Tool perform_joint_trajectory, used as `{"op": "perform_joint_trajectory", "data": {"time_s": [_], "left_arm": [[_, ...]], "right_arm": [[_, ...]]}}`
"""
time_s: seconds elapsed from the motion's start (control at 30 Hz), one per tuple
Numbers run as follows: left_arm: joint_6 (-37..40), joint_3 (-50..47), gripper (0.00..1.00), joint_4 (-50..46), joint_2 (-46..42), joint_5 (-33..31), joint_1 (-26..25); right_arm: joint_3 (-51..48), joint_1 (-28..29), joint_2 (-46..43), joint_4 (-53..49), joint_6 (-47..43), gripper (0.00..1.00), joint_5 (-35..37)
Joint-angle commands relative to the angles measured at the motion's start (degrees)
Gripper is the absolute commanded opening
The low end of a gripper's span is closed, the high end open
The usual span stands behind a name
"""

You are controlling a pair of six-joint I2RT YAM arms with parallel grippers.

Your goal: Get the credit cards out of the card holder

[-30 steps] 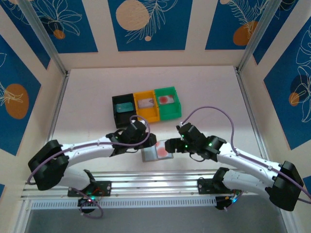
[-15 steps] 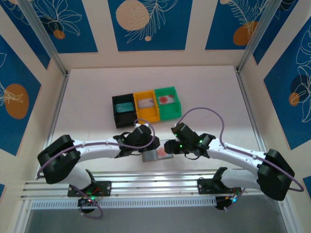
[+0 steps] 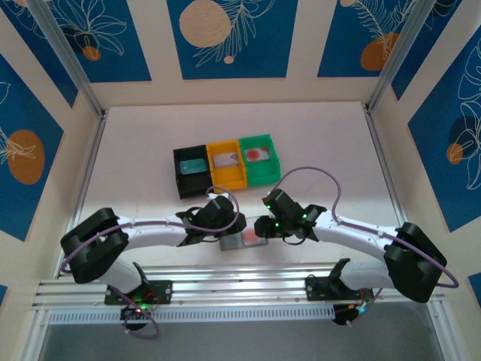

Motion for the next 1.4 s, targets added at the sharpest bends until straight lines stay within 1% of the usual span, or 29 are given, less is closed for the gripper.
{"op": "perform_joint_trajectory", "data": {"time_s": [0.0,0.13,0.37,0.7,0.83,1.07,1.27,1.37], "left_arm": [[-0.4,-0.7,0.31,1.9,1.1,-1.1,-0.6],[-0.7,-0.9,0.31,3.0,1.7,-0.9,-0.5],[-0.8,-1.3,0.31,3.5,2.1,-1.3,-0.5],[-1.7,-1.8,0.31,5.6,3.6,-0.6,-0.5],[-2.1,-2.4,0.31,6.4,3.9,-0.3,-0.5],[-2.6,-3.1,0.31,7.5,4.2,-0.2,-0.6],[-3.0,-3.0,0.31,8.1,4.8,-0.1,-1.1],[-3.2,-3.4,0.31,8.6,5.2,-0.1,-1.2]], "right_arm": [[0.1,-0.8,0.7,1.0,-0.4,0.32,-1.9],[-0.1,-1.5,1.4,1.9,0.0,0.29,-2.5],[0.0,-2.2,2.6,2.4,-0.1,0.21,-3.2],[-1.1,-3.2,4.3,4.4,0.5,0.19,-4.2],[-1.2,-3.3,5.3,5.0,0.6,0.15,-4.4],[-1.9,-3.5,7.9,6.8,1.0,0.13,-5.1],[-1.8,-3.5,10.7,8.0,1.2,0.09,-6.4],[-2.0,-3.5,11.5,8.4,1.3,0.08,-6.6]]}}
